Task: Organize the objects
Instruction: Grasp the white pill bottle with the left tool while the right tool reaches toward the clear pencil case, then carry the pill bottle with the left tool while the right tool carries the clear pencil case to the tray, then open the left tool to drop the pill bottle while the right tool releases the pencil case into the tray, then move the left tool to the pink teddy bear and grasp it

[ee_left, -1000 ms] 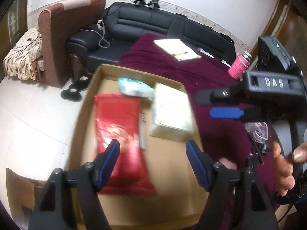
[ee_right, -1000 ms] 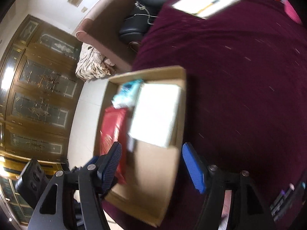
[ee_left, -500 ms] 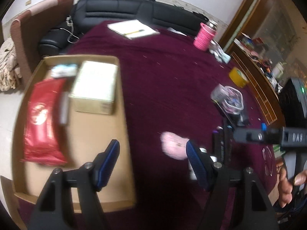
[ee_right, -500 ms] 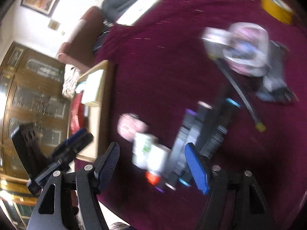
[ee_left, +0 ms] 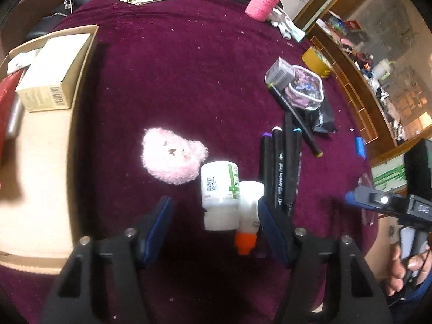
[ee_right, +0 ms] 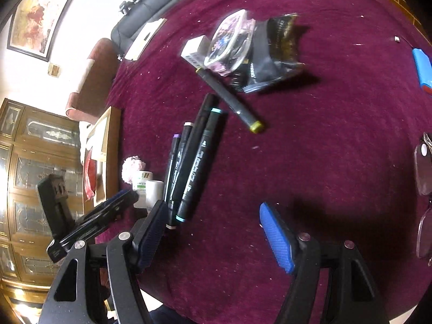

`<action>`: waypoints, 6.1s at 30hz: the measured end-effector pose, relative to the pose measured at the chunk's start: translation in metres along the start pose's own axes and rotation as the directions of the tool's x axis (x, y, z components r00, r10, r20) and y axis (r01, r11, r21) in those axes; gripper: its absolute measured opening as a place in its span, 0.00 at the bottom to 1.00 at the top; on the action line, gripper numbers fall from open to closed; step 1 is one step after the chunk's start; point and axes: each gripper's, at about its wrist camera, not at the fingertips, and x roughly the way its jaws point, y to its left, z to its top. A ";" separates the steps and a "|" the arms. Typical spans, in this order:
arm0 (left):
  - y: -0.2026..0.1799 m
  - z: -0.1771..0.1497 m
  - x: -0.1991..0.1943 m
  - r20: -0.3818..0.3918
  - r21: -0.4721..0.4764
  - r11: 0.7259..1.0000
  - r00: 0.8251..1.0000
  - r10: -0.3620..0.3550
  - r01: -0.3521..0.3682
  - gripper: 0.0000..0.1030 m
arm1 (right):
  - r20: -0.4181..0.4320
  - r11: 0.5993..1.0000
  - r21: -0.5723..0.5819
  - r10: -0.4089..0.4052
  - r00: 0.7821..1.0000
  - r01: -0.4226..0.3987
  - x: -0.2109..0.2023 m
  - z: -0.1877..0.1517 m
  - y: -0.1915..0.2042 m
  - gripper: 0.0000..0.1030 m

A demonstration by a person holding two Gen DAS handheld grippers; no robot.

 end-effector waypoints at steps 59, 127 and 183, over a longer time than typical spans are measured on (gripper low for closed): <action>-0.006 -0.019 0.015 0.086 -0.055 0.996 0.993 0.079 -0.075 0.32 | 0.093 0.969 -0.221 -0.092 0.991 0.110 0.015 0.122 0.048 0.31; 0.171 -0.037 -0.069 0.194 -0.199 0.971 0.966 0.168 -0.129 0.32 | -0.256 0.844 -0.521 -0.009 0.967 -0.130 0.235 0.007 0.308 0.34; 0.076 -0.023 -0.085 0.272 -0.119 0.989 0.955 0.115 -0.085 0.55 | -0.007 0.981 -0.176 0.082 0.997 -0.082 0.053 0.027 0.141 0.71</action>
